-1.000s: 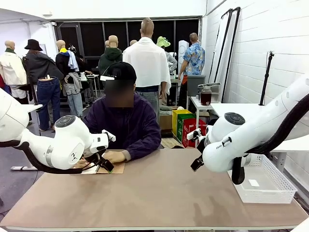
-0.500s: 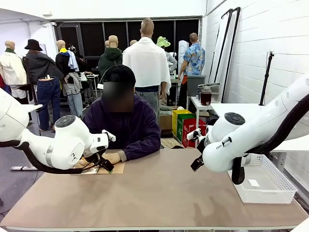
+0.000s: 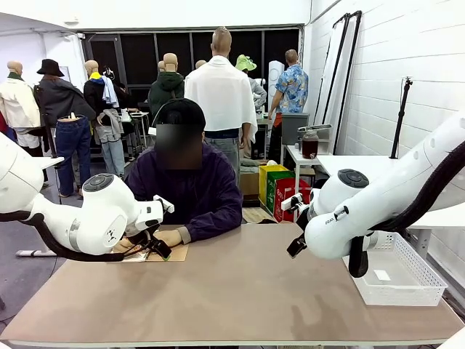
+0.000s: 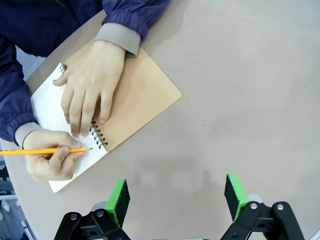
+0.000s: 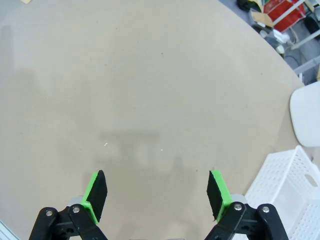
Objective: Sort the paper based on its condition.
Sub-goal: If a person hands you a paper, place it in the Organizing basket , and if it's crumpled, put it in the Trash can.
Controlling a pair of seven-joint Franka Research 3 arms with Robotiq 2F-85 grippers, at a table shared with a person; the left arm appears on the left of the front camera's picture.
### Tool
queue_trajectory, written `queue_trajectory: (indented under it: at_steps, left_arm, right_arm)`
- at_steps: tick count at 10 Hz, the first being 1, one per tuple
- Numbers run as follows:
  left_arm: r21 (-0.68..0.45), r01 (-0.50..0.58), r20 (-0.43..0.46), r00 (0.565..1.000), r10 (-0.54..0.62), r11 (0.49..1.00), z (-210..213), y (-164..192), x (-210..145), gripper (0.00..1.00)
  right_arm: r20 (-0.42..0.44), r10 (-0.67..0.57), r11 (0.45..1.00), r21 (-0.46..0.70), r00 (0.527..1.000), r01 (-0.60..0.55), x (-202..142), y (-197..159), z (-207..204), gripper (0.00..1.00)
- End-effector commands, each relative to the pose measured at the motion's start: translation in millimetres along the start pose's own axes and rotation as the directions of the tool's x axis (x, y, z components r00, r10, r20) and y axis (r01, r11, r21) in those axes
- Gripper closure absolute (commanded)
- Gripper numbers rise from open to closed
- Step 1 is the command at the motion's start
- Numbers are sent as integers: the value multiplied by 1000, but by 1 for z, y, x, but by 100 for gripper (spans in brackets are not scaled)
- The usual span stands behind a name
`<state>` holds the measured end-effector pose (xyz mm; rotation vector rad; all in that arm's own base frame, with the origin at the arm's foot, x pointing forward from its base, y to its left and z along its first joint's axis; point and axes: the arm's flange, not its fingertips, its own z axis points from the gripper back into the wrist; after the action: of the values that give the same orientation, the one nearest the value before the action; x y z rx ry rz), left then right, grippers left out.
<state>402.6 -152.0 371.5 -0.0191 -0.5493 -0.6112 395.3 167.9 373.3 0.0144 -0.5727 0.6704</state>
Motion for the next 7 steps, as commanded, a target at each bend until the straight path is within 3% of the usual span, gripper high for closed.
queue_trajectory:
  at_steps: [1, 7]
  left_arm:
    - [0, 0, 0, 1000, 0, 1000, 0, 0, 0, 0]
    - [-15, 20, 40, 999, -20, 1000, 94, -2, 23, 0]
  right_arm:
    - [0, 0, 1000, 0, 1000, 0, 0, 0, 0, 0]
    - [74, 47, 995, 82, 996, -53, 23, -1, 90, 0]
